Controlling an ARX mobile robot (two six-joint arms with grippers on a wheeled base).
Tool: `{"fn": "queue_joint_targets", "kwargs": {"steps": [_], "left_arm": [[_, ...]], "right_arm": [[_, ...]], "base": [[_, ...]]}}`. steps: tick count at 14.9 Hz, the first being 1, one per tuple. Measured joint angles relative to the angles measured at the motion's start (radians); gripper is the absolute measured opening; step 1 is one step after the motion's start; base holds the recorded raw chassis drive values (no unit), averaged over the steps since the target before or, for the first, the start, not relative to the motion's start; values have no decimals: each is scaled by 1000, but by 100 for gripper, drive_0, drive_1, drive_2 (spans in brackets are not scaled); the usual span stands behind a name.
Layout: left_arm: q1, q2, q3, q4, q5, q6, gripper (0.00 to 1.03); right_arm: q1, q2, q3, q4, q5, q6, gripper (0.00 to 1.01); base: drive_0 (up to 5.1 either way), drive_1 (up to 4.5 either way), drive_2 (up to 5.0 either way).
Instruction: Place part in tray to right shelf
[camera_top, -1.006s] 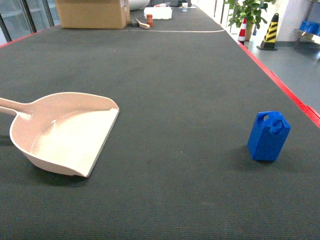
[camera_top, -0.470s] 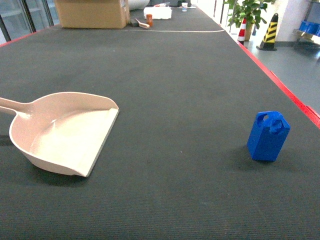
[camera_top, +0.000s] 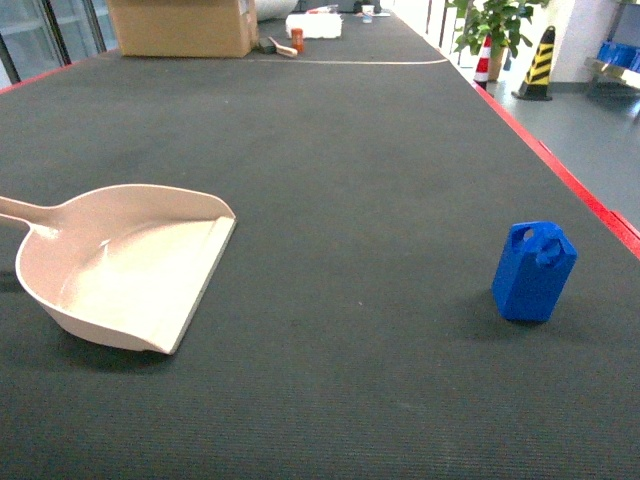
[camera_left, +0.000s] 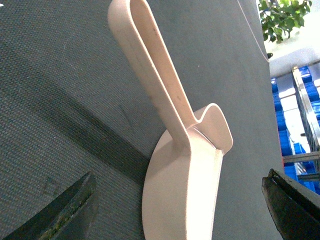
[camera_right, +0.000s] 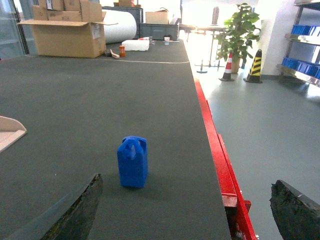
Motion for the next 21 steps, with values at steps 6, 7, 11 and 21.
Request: {"fn": "queue_joint_targets", "kwargs": {"steps": [6, 7, 11, 21], "left_arm": [[-32, 24, 22, 72, -102, -22, 98], [-52, 51, 52, 65, -113, -27, 98], [-92, 213, 222, 33, -157, -53, 98], [-144, 445, 523, -4, -239, -191, 84]], "right_arm": [[0, 0, 0, 0, 0, 0, 98], [0, 0, 0, 0, 0, 0, 98], [0, 0, 0, 0, 0, 0, 98], [0, 0, 0, 0, 0, 0, 98]], "base": [[0, 0, 0], [0, 0, 0], [0, 0, 0], [0, 0, 0]]}}
